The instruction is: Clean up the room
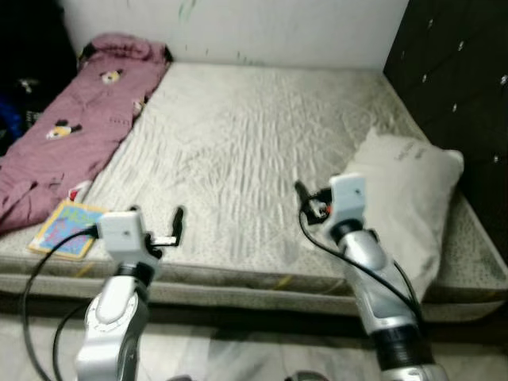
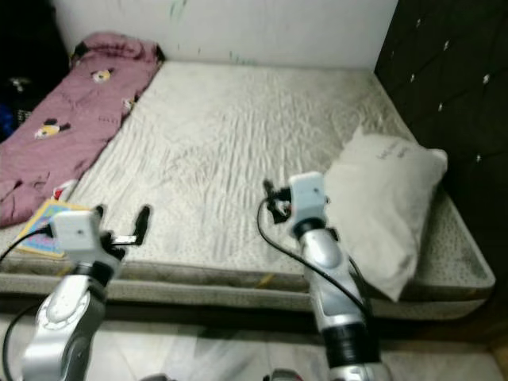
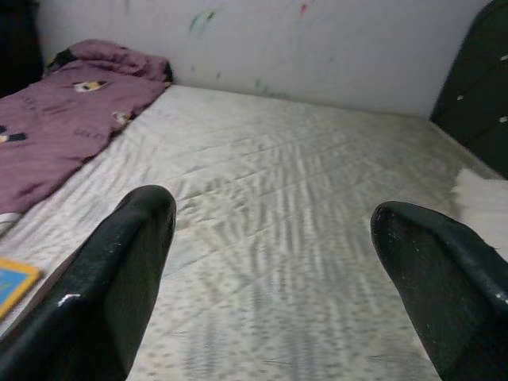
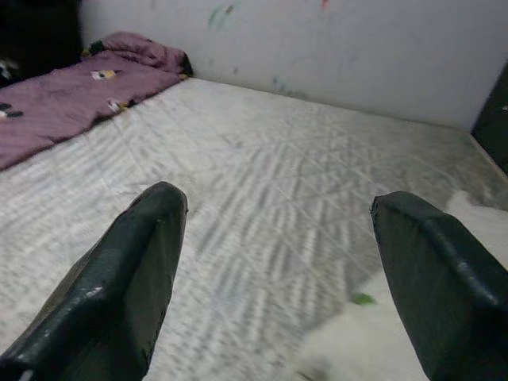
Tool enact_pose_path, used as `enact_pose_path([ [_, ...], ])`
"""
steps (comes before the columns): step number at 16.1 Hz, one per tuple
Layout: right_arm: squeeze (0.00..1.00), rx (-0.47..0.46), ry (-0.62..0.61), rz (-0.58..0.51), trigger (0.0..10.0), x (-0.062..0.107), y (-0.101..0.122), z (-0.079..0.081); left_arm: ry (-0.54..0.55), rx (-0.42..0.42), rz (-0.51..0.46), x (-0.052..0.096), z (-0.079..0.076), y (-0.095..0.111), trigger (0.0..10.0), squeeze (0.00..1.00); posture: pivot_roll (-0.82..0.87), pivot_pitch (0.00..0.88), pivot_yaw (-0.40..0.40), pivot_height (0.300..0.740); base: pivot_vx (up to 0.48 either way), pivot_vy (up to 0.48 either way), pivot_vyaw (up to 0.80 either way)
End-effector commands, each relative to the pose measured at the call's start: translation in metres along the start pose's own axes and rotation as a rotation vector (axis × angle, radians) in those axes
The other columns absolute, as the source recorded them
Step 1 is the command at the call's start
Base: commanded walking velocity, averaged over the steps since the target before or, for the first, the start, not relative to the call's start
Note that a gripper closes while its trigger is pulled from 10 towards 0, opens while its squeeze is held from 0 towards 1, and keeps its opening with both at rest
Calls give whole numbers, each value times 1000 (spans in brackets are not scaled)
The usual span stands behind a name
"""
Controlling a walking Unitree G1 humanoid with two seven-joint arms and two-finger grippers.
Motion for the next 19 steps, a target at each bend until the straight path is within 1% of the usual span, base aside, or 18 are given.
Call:
enact_pose_path([
  [1, 0, -1, 8, -27, 10000, -2, 8, 3, 1, -10, -13, 0, 3, 5, 10000, 0, -76, 0, -28, 740, 0, 0, 0],
  [8, 0, -4, 5, -31, 10000, -2, 9, 3, -18, -7, -21, 0, 2, 6, 10000, 0, -77, 0, -27, 740, 0, 0, 0],
  [11, 0, -21, 0, -32, 10000, -2, 10, 2, -22, -8, -22, -1, 1, 6, 10000, 0, -78, 0, -27, 740, 0, 0, 0],
  [15, 0, -27, -2, -26, 10000, -3, 9, 2, -14, -12, -13, -1, 2, 5, 10000, 0, -77, 0, -26, 740, 0, 0, -738],
  [19, 0, -27, -3, -30, 10000, -3, 9, 2, 0, -17, -5, -1, 4, 4, 10000, 0, -77, 0, -26, 740, 0, 0, 0],
])
Point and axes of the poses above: a point about 5 cm out from each wrist's last joint towards the gripper, its own x axis pointing back from the gripper into the wrist, its own y axis along the axis of the wrist's last joint, z = x × y, the point moved 5 cm from there along -x, pointing out of the wrist towards the gripper, and after that the axes turned 5 degrees about x, right-handed, at the moved point
